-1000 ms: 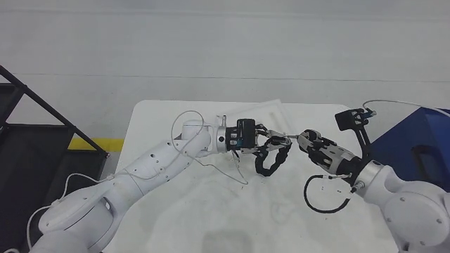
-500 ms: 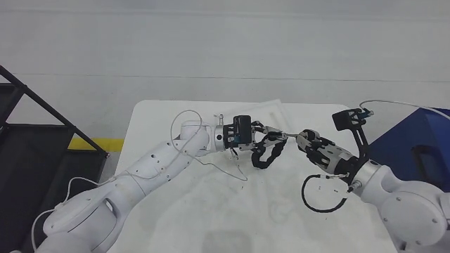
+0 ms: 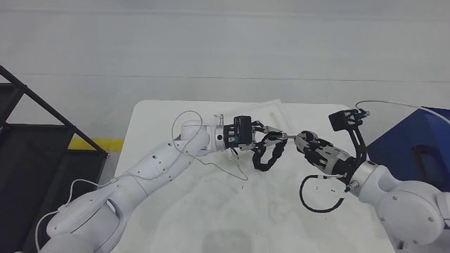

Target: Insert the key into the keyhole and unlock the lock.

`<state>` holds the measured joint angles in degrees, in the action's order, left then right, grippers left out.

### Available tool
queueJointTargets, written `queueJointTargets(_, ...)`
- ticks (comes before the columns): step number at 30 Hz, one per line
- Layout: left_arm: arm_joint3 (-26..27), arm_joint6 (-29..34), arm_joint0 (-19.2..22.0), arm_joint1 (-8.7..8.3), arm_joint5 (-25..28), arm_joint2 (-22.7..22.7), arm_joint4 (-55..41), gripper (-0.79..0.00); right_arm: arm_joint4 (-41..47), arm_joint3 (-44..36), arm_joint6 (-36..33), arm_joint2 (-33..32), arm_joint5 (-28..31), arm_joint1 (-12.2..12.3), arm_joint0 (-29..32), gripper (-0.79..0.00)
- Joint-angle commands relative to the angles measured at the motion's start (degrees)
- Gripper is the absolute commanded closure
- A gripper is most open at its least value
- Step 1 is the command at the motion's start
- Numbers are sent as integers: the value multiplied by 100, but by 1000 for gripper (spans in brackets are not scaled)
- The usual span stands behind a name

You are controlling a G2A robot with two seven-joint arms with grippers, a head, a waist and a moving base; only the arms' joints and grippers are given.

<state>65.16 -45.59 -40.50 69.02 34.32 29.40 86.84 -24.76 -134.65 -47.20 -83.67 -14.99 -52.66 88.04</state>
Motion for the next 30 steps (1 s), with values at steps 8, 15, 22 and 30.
queueJointTargets(8, 60, 21, -70, 22, 30, 136, 175, 0, -71, 0, -51, 72, -58, -16, -39, 0)
queueJointTargets(15, 65, -1, -118, 41, 46, 231, 294, 0, -135, 0, -134, 120, -129, -26, -75, 0)
queueJointTargets(22, 35, -32, -109, 45, -6, 277, 677, 0, -179, 0, -420, 159, -192, -25, -162, 0)
queueJointTargets(30, 4, -136, -93, 63, -45, 317, 982, 0, -285, 0, -775, 219, -363, -20, -293, 0)
